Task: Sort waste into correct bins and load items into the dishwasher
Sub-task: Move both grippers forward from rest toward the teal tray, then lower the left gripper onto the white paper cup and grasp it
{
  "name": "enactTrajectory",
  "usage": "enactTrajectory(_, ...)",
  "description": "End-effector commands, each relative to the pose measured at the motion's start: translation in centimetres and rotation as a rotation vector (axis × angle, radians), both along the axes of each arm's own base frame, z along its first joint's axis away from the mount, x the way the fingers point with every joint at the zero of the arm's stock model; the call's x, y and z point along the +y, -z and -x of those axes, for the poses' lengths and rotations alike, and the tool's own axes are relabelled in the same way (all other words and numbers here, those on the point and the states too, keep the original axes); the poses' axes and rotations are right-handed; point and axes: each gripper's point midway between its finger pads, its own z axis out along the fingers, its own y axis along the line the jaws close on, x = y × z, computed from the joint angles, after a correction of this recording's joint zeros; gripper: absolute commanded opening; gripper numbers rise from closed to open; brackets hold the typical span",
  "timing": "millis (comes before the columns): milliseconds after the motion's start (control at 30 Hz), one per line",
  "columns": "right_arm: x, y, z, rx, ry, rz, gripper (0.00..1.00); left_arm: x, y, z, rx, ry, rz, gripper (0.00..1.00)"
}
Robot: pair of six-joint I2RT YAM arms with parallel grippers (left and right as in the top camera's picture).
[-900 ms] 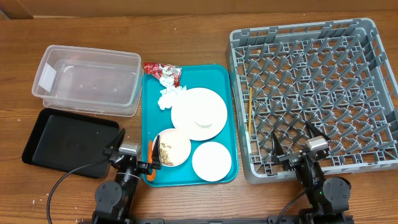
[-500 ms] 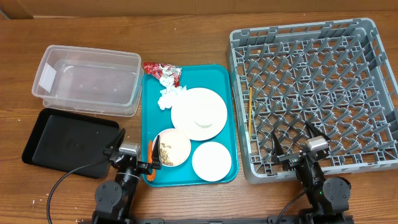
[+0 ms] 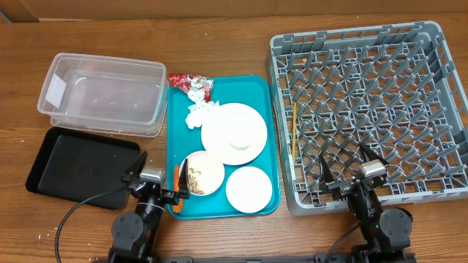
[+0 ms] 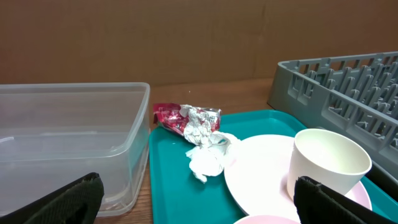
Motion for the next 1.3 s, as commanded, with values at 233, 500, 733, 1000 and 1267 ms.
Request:
enactTrajectory(233,-0.1,0.3,-0.1,0.002,0.008,0.002,1.00,0.3,0.0,-0.1,-0.002,-0.018,-0.003,1.00)
enactTrajectory(500,0.2,0.2,0.0,-0.002,-0.015,0.000,1.00,-0.4,-0.9,0.0,-0.037,0.026,0.016,1.00)
enactTrajectory(733,2.6,-3.1,1.4,0.024,-0.175,-0.292,1.00,-2.6,-7.4,1.4,-0.205,0.171,0.174,1.00)
enactTrajectory(1000,2.8,-9.8,3.5,0.079,-0.195,-0.325,1.00,-2.5,-13.7,2.2,-0.050,0.161,0.152,1.00)
enactTrajectory(1267,3.0,-10.3,1.9,0.531,-0.115,-0.328,1.00,-4.3,-16.3,-1.2,0.398,0.192,0.092,1.00)
